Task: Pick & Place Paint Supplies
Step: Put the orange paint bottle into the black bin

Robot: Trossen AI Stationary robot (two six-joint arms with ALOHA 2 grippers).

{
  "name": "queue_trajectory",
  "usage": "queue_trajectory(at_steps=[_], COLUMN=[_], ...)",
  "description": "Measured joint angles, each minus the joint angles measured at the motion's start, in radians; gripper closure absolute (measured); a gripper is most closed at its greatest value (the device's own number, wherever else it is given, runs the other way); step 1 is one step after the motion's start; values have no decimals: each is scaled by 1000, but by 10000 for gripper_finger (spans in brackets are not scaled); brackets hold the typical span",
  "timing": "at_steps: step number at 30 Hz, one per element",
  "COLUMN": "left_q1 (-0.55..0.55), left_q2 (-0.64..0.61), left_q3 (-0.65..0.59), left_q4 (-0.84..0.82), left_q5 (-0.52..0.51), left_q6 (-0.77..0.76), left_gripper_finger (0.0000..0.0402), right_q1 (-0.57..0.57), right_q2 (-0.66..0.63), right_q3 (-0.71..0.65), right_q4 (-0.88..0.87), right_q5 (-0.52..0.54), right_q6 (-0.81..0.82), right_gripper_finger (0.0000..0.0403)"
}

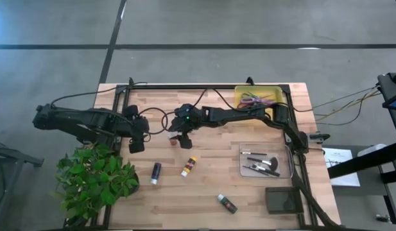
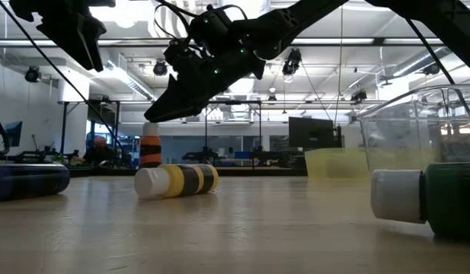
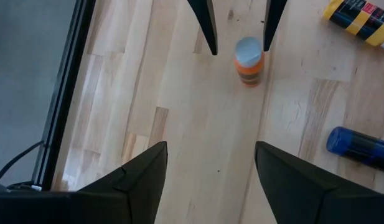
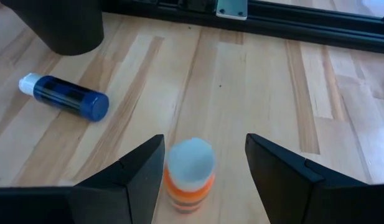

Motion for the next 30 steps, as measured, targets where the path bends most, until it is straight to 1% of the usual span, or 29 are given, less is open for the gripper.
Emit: queue_trajectory(at_steps=[12,22,30], left_q1=[0,1,1], left_q2=[0,0,0], left_q3=[0,0,0], left_q4=[0,0,0], left_q5=[0,0,0], left_q6=[0,0,4], left_gripper_finger=[154,154,154], right_q1=[3,3,4], right_q2=[1,2,3], right_q3=[-6,-42,-43], right_q4=[3,9,60], right_q5=[-3,-3,-10], right_q6=[4,1,0], right_gripper_finger=[178,178,178])
